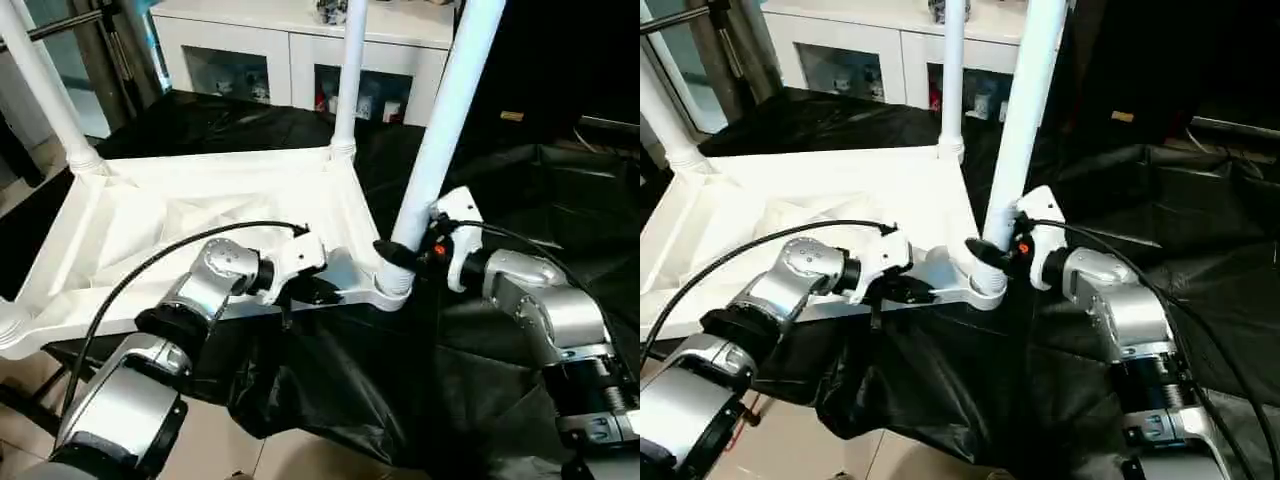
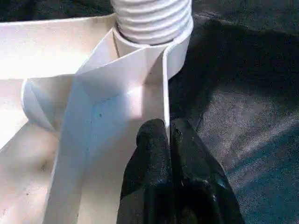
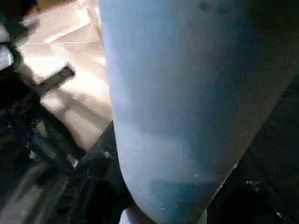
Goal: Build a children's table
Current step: Insert table leg to table base
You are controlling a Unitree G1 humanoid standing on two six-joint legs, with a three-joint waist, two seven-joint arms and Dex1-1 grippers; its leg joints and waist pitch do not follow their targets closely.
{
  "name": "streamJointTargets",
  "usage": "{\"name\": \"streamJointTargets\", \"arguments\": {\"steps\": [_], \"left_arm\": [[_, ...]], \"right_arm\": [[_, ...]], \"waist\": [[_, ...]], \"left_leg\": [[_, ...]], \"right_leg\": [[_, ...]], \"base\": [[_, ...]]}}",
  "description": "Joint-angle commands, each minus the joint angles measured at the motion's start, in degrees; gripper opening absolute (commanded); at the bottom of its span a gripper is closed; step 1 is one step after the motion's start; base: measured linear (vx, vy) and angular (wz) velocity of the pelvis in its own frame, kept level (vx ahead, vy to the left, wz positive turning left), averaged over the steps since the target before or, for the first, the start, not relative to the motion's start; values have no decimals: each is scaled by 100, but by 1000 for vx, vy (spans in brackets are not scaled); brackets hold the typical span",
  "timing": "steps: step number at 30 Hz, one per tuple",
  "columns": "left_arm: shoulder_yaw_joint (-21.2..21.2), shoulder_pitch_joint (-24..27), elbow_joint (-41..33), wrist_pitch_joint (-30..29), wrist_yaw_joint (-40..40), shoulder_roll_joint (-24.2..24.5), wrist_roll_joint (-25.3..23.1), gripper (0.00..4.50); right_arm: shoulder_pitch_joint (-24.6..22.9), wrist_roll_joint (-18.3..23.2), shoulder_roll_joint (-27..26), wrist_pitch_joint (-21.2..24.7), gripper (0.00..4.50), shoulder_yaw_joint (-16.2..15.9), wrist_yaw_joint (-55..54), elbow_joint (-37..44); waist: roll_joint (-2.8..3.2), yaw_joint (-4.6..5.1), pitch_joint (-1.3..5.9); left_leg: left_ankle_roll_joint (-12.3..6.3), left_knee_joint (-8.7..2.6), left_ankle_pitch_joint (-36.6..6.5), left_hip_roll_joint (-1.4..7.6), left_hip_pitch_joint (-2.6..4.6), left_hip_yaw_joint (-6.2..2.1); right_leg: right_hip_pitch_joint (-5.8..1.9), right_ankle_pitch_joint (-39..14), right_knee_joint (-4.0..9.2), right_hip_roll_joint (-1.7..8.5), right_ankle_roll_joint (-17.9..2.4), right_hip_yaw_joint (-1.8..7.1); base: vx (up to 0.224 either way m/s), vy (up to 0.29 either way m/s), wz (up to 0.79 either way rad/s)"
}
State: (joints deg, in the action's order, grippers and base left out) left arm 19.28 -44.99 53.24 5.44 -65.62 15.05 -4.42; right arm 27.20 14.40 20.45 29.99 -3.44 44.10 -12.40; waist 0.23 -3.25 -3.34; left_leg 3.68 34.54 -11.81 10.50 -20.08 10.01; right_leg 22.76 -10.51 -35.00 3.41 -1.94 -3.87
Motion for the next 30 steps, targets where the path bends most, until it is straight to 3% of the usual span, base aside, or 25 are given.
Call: {"name": "streamJointTargets", "arguments": {"steps": [1,7,11,17,18,23,24,25,26,27,30], "left_arm": [[38,-17,127,-31,39,33,-159,0],[17,-35,165,13,2,18,-130,0],[-7,-17,133,63,-45,17,-96,0],[-31,-17,116,56,-34,7,-91,0],[-36,-6,104,61,-39,16,-88,0],[-50,-15,121,75,3,11,-94,0],[-56,-17,123,77,18,11,-94,0],[-63,-24,134,77,42,9,-97,0],[-67,-28,139,80,55,8,-100,0],[-72,-39,157,86,73,3,-103,0],[-73,-43,162,89,79,0,-107,0]], "right_arm": [[-107,64,19,197,188,-56,14,42],[-132,79,14,183,188,-64,-5,28],[-122,16,-151,-311,188,104,-132,-371],[-229,222,-314,-557,188,362,-183,-587],[-306,318,-376,-583,188,454,-191,-582],[-677,398,-490,-821,188,559,-159,-618],[-739,405,-511,-854,188,571,-167,-595],[-809,421,-537,-899,188,595,-179,-570],[-879,420,-552,-937,188,609,-202,-544],[-1031,330,-544,-1026,188,571,-282,-494],[-1140,200,-507,-1099,188,466,-322,-414]], "waist": [[-42,-23,389],[-32,-17,380],[-18,-18,383],[-32,-5,377],[13,-14,372],[-8,-18,380],[45,-18,385],[24,-16,386],[50,-19,377],[31,-21,378],[47,-21,378]], "left_leg": [[-278,-395,-626,253,-3,-81],[-248,-398,-700,247,-7,-80],[-215,-396,-728,245,-7,-81],[-249,-399,-753,240,-10,-78],[-242,-405,-771,243,-8,-88],[-273,-407,-764,256,-10,-81],[-256,-413,-808,259,-5,-87],[-256,-415,-817,260,0,-88],[-253,-417,-840,254,-5,-90],[-254,-416,-866,250,-3,-85],[-249,-420,-871,247,-3,-88]], "right_leg": [[-344,-1234,458,498,-1113,315],[-343,-1312,474,506,-1115,312],[-334,-1407,485,521,-1103,313],[-337,-1450,497,507,-1083,310],[-334,-1461,493,511,-1088,307],[-330,-1260,490,514,-1145,310],[-337,-1241,497,515,-1169,308],[-336,-1205,490,508,-1184,306],[-334,-1199,486,508,-1201,307],[-337,-1249,499,504,-1178,307],[-340,-1260,504,501,-1166,306]], "base": [[0,0,0],[0,0,0],[0,0,0],[0,0,0],[0,0,0],[0,0,0],[0,0,0],[0,0,0],[0,0,0],[0,0,0],[0,0,0]]}}
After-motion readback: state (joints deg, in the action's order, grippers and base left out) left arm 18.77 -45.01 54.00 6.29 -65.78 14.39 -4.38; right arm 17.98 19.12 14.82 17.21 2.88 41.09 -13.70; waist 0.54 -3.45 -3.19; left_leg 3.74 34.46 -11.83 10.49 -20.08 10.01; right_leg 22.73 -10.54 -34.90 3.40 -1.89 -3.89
